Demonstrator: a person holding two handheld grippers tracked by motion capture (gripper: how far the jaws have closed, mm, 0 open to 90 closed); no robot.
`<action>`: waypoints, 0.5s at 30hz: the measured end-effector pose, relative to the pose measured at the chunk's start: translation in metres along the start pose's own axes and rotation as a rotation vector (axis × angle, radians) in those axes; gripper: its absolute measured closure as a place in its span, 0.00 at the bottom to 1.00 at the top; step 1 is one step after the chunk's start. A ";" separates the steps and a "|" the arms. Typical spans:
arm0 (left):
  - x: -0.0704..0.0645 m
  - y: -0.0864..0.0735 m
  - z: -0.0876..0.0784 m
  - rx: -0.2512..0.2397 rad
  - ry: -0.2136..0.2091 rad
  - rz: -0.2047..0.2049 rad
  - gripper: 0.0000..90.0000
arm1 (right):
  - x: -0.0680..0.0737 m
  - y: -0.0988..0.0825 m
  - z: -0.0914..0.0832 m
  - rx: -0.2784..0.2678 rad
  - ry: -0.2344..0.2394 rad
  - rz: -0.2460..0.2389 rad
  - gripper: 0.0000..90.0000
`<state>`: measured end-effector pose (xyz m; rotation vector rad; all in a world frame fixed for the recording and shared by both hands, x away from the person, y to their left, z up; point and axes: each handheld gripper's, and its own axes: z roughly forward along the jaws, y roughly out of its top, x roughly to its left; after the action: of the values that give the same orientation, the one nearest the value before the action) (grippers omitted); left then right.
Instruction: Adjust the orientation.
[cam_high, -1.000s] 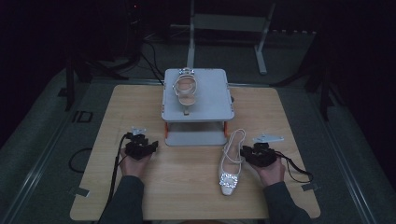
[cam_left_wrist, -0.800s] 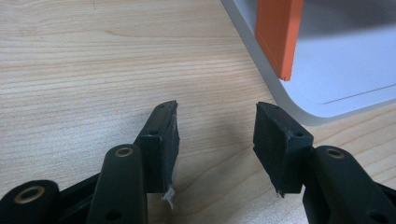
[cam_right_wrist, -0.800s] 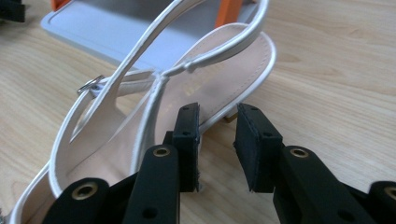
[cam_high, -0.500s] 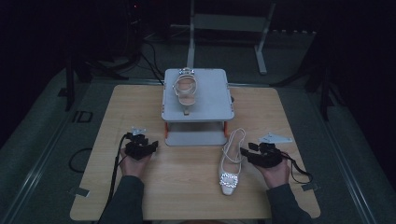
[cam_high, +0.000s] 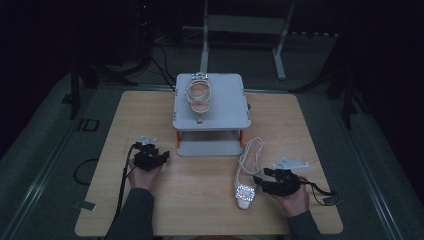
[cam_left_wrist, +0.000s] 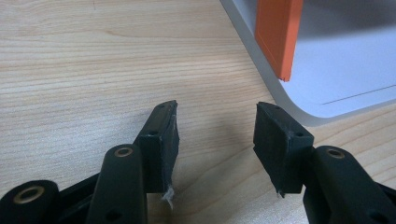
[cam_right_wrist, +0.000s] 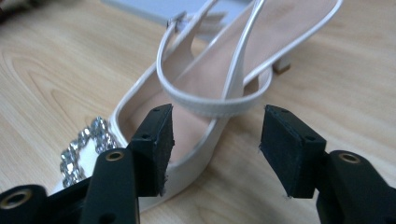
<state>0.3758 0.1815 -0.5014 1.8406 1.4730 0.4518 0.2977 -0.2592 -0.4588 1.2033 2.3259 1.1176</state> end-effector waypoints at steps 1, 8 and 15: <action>0.000 0.000 0.000 -0.001 -0.001 -0.001 0.56 | 0.000 -0.001 0.002 0.009 0.002 -0.001 0.52; 0.001 0.000 0.000 -0.003 -0.006 -0.004 0.56 | -0.002 0.001 0.008 0.039 0.032 0.014 0.80; 0.001 -0.001 0.000 -0.007 -0.009 -0.008 0.56 | -0.009 0.006 0.006 0.040 -0.031 -0.005 0.85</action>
<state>0.3756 0.1828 -0.5020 1.8283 1.4699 0.4438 0.3097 -0.2613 -0.4587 1.2196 2.3375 1.0478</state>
